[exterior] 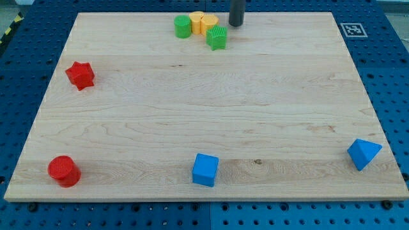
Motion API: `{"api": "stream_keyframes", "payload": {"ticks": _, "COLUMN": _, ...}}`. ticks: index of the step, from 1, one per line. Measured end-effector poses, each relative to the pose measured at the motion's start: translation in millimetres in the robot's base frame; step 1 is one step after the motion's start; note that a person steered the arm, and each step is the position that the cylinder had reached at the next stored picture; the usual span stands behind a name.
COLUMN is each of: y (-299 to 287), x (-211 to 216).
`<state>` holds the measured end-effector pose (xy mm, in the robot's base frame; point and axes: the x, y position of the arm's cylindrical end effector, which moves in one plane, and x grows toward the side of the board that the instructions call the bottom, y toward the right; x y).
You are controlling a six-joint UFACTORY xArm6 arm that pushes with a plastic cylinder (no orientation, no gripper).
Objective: Move the green star closer to green circle
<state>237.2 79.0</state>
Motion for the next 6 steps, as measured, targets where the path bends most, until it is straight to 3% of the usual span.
{"api": "stream_keyframes", "payload": {"ticks": 1, "y": 2, "x": 48}}
{"api": "stream_keyframes", "payload": {"ticks": 3, "y": -1, "x": 60}}
{"api": "stream_keyframes", "payload": {"ticks": 6, "y": -76, "x": 64}}
